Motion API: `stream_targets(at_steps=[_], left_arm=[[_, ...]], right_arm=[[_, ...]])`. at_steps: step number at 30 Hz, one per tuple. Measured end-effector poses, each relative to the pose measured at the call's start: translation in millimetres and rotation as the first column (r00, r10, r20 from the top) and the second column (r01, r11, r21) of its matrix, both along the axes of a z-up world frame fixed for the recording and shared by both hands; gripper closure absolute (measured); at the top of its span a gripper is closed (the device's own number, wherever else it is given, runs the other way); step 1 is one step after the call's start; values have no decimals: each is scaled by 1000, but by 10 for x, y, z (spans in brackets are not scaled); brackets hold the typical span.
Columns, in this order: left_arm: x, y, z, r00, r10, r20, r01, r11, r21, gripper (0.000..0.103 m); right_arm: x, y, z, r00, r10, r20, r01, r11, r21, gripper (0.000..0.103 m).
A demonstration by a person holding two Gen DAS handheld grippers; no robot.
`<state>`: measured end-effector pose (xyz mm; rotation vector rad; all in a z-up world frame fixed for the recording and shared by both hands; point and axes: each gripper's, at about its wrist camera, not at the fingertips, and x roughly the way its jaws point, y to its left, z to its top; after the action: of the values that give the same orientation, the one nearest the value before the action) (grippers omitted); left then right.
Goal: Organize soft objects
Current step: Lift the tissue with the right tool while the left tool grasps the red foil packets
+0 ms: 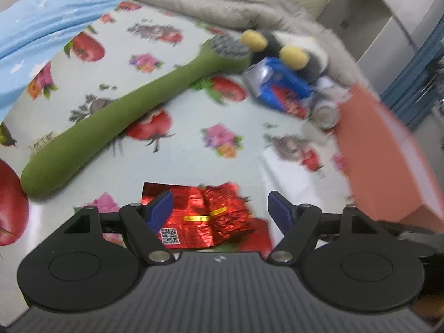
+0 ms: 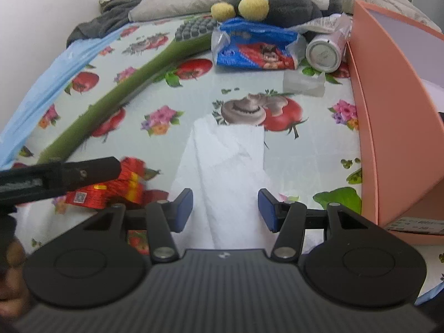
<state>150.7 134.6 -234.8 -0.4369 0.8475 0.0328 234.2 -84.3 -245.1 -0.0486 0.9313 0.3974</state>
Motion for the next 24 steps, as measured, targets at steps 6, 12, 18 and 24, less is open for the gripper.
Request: stream_targets(at_steps=[6, 12, 18, 24], left_arm=[[10, -68, -107, 1000, -22, 1, 22, 997, 68, 25], [-15, -93, -125, 999, -29, 22, 27, 997, 70, 34], [2, -202, -135, 998, -59, 20, 57, 994, 94, 49], [-20, -177, -122, 999, -50, 20, 48, 996, 71, 58]], right_arm=[[-27, 69, -103, 999, 49, 20, -47, 995, -85, 50], [-66, 155, -109, 996, 82, 45, -76, 989, -128, 58], [-79, 217, -93, 992, 119, 32, -114, 986, -120, 81], [-81, 211, -74, 993, 112, 26, -109, 988, -109, 93]])
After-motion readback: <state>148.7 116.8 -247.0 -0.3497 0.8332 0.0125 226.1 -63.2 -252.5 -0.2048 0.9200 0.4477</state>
